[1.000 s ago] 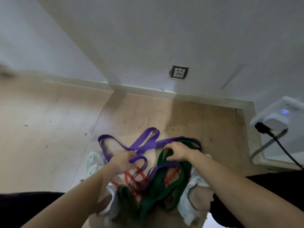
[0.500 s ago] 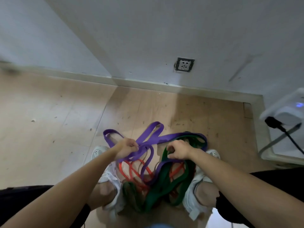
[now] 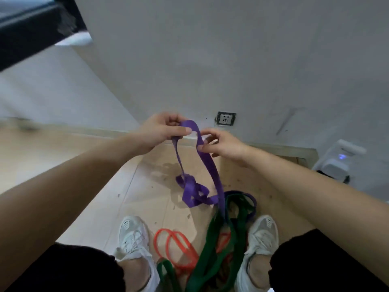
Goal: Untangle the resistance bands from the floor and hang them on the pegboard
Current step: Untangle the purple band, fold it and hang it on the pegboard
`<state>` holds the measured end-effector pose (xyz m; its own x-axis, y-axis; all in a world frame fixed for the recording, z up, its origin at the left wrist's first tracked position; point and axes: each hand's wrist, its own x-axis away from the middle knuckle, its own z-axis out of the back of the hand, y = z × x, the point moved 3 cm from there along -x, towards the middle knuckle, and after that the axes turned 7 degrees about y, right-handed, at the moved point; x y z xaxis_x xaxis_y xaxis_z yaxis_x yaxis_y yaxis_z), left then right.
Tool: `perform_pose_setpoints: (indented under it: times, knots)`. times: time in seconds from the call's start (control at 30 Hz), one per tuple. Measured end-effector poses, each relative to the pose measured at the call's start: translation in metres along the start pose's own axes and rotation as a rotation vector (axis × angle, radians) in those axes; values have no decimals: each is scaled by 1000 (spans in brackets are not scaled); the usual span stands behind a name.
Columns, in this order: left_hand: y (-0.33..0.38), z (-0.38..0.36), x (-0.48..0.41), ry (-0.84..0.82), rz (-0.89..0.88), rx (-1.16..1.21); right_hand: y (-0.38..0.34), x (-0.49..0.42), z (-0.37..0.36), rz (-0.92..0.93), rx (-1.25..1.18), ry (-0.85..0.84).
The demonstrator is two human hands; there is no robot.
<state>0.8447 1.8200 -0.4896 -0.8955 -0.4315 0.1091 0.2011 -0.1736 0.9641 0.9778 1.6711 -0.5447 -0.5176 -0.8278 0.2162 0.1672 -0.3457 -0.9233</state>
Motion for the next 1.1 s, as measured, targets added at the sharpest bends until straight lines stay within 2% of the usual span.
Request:
perform_pose_setpoints:
  times: [0.13, 0.27, 0.37, 0.47, 0.53, 0.67, 0.77, 0.93, 1.0, 1.1]
  knots:
    - [70, 6, -11, 41, -149, 19, -61, 10, 30, 90, 56, 23]
    - [128, 14, -17, 103, -281, 131, -123, 19, 58, 212, -30, 122]
    - [151, 19, -20, 172, -356, 254, -153, 22, 75, 296, -104, 253]
    - [151, 18, -22, 171, -405, 211, -158, 20, 80, 322, -8, 319]
    - [143, 18, -25, 191, -388, 185, -156, 17, 83, 314, 48, 352]
    - [119, 19, -34, 199, -310, 93, -144, 10, 88, 277, 5, 389]
    - [99, 22, -37, 206, -288, 1, -134, 5, 82, 260, -31, 327]
    - [88, 37, -39, 270, -251, 74, -130, -4, 80, 266, -43, 308]
    - [87, 38, -42, 276, -202, 48, -124, -10, 77, 232, -17, 275]
    - [77, 38, -43, 197, -69, -86, -114, -19, 69, 160, 47, 208]
